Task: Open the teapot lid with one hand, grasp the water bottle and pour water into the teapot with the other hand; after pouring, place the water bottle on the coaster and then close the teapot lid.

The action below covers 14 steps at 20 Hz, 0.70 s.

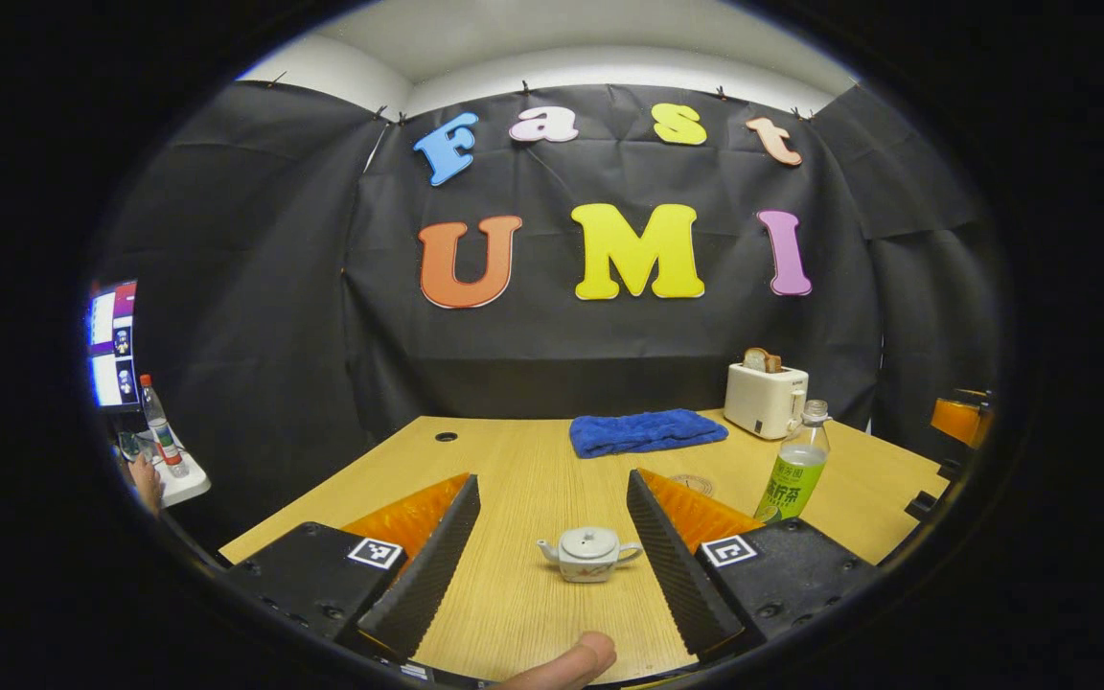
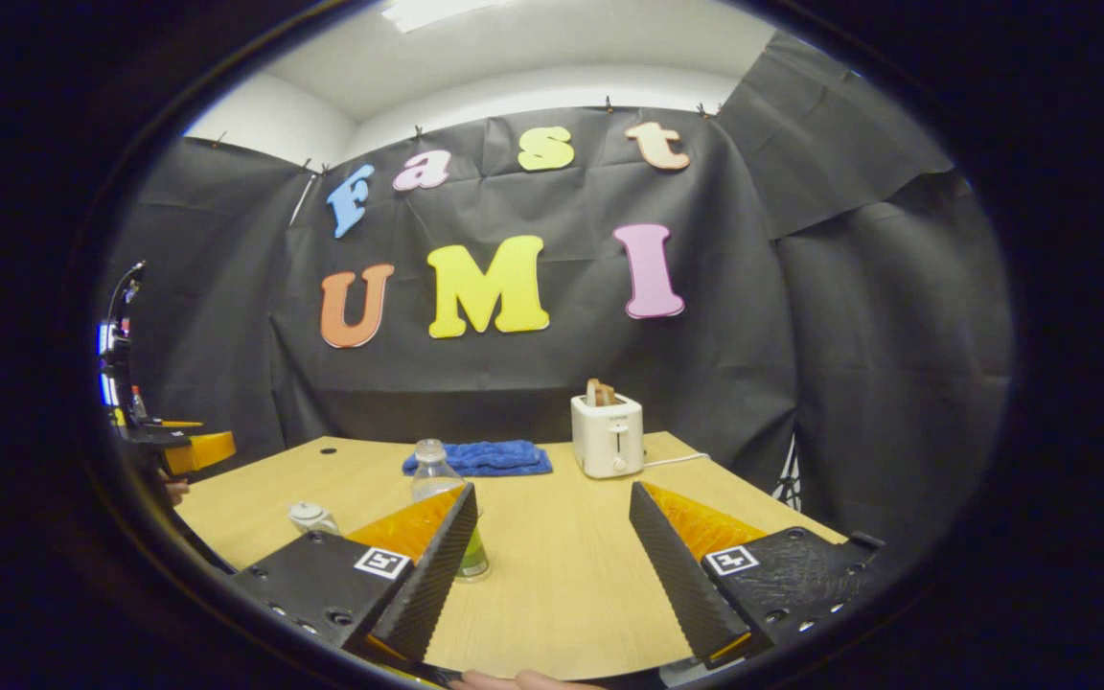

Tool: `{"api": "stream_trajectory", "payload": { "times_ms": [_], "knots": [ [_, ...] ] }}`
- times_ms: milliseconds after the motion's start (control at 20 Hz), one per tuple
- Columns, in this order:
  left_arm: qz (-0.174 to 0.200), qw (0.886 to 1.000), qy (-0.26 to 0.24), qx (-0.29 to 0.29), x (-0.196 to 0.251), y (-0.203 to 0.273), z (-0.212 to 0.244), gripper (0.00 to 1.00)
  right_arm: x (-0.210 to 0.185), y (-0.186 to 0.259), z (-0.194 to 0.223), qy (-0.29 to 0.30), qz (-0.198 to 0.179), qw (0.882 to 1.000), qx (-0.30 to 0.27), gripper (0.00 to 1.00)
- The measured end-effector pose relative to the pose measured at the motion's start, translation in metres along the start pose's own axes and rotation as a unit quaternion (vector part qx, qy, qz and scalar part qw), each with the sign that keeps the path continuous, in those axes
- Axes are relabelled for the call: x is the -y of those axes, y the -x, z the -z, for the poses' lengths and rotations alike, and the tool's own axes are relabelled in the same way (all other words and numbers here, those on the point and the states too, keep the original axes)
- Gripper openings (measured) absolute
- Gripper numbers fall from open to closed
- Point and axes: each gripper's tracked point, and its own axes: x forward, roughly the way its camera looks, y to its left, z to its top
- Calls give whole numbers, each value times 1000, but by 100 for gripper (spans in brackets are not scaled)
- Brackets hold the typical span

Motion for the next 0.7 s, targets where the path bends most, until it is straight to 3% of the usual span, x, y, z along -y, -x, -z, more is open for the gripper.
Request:
{"api": "stream_trajectory", "payload": {
  "times_ms": [700],
  "knots": [
    [-3,1000,-17,-15,6,-21,22,97,-13,-2,17,67,5,998,12,96]
  ]
}}
